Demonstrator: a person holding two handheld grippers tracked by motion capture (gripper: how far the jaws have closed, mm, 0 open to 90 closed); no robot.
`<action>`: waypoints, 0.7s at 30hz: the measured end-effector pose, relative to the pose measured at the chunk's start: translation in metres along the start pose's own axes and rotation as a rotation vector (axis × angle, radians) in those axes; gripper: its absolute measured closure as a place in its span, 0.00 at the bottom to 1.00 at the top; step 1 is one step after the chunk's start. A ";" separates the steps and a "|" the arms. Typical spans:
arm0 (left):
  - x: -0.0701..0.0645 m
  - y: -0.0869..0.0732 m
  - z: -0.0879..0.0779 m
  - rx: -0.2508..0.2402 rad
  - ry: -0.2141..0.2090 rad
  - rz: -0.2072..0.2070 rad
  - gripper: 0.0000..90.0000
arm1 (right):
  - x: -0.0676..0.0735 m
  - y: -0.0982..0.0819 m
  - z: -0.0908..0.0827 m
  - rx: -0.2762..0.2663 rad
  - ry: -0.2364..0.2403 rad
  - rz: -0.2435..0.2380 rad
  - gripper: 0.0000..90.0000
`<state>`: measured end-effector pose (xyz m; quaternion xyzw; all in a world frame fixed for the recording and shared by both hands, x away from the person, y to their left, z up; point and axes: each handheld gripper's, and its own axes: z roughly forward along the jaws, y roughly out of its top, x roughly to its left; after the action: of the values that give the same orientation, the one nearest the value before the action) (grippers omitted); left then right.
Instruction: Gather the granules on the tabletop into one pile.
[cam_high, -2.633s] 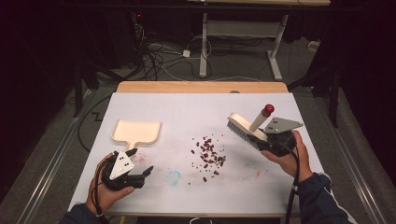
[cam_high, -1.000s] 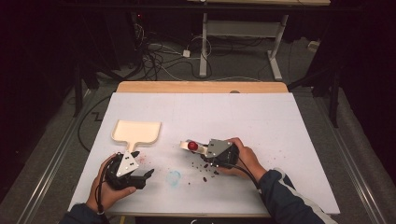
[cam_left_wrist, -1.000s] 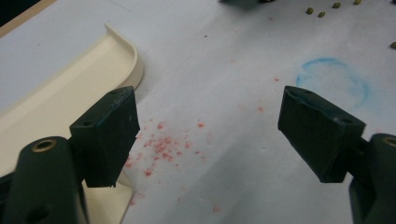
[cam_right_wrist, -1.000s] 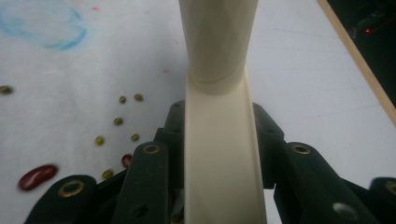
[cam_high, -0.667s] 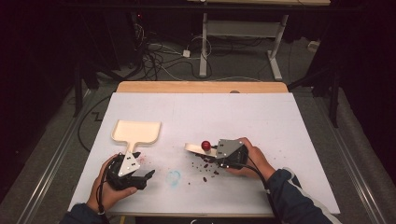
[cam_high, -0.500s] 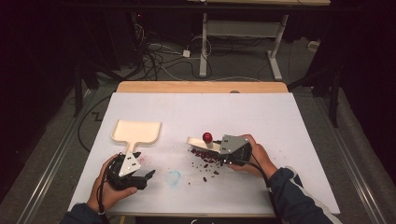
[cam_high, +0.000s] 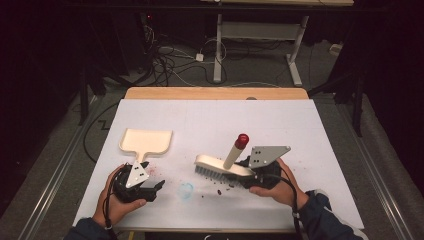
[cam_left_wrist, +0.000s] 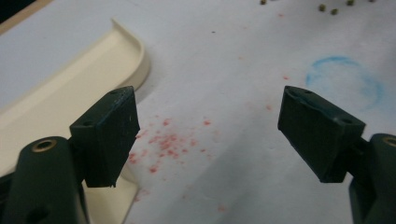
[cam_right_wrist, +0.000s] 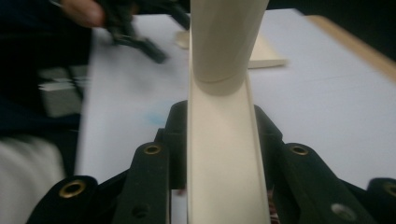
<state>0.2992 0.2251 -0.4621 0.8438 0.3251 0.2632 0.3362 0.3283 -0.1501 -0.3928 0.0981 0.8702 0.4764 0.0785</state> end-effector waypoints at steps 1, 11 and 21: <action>0.002 0.000 -0.001 -0.008 0.021 -0.013 0.22 | 0.005 -0.002 0.004 0.003 0.041 0.022 0.75; 0.013 -0.004 -0.006 -0.035 0.068 -0.108 0.23 | 0.030 -0.015 0.051 0.158 0.168 0.093 0.75; 0.009 -0.002 -0.003 -0.013 0.054 -0.071 0.23 | 0.002 -0.024 0.053 0.156 0.090 0.146 0.75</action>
<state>0.3023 0.2340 -0.4598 0.8221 0.3620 0.2761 0.3418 0.3360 -0.1193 -0.4411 0.1459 0.8979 0.4153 -0.0034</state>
